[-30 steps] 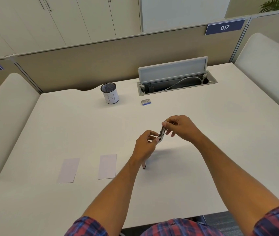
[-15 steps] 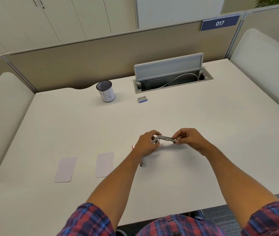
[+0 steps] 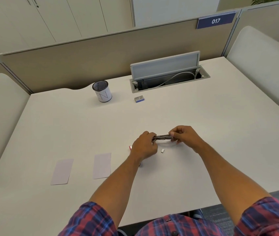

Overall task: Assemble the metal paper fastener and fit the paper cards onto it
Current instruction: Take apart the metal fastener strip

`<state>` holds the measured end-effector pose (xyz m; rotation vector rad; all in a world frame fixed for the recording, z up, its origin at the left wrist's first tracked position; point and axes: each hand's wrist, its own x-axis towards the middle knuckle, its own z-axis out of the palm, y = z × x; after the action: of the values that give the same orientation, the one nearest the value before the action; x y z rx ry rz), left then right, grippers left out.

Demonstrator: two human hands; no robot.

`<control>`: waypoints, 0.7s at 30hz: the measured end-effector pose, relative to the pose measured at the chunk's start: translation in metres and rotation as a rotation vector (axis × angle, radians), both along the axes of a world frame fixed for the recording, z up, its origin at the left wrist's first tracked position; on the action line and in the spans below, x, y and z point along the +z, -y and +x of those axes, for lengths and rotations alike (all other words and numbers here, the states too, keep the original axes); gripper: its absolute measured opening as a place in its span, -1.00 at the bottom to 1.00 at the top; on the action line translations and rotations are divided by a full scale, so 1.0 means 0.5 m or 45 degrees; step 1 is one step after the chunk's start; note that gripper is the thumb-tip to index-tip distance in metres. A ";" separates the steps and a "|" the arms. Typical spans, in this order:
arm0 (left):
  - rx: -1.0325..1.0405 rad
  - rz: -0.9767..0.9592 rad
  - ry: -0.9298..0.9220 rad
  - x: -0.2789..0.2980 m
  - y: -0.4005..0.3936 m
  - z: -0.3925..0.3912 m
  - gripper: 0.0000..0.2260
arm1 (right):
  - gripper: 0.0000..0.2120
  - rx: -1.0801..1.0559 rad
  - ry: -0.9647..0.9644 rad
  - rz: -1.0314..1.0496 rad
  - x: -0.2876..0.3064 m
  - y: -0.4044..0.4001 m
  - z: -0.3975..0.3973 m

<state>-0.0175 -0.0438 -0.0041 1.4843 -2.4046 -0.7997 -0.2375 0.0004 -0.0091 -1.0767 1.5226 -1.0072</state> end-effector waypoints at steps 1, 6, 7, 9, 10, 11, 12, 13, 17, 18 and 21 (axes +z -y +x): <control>0.030 0.010 -0.010 0.001 0.001 -0.002 -0.68 | -0.89 -0.001 0.003 0.000 0.002 0.003 0.002; 0.187 0.207 -0.146 -0.002 0.010 -0.007 -0.72 | -0.83 0.094 -0.216 -0.034 0.006 0.012 0.004; 0.191 0.234 -0.167 -0.004 0.011 -0.008 -0.74 | -0.86 0.087 -0.263 -0.044 0.003 0.013 0.003; 0.154 0.242 -0.182 -0.008 0.013 -0.012 -0.78 | -0.91 0.048 -0.321 -0.057 -0.003 0.016 0.001; 0.113 0.239 -0.171 -0.010 0.015 -0.015 -0.78 | -0.93 0.028 -0.348 -0.050 -0.007 0.016 0.000; 0.067 0.239 -0.151 -0.013 0.017 -0.016 -0.76 | -0.93 0.013 -0.375 -0.034 -0.010 0.017 -0.003; 0.025 0.233 -0.125 -0.017 0.021 -0.016 -0.73 | -0.92 0.002 -0.401 -0.015 -0.014 0.017 -0.005; -0.007 0.214 -0.096 -0.020 0.025 -0.016 -0.72 | -0.92 0.001 -0.426 0.004 -0.016 0.017 -0.008; -0.050 0.127 -0.027 -0.030 0.033 -0.010 -0.72 | -0.81 0.162 -0.673 0.005 -0.017 0.019 -0.022; -0.055 0.089 -0.012 -0.032 0.033 -0.009 -0.72 | -0.79 0.248 -0.760 -0.006 -0.017 0.021 -0.024; -0.099 -0.092 0.109 -0.033 0.032 -0.009 -0.74 | -0.81 0.430 -0.976 -0.042 -0.017 0.023 -0.026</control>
<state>-0.0223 -0.0599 -0.0209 1.4337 -2.5389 -0.6706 -0.2503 -0.0109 -0.0174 -1.8006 1.8152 -0.3861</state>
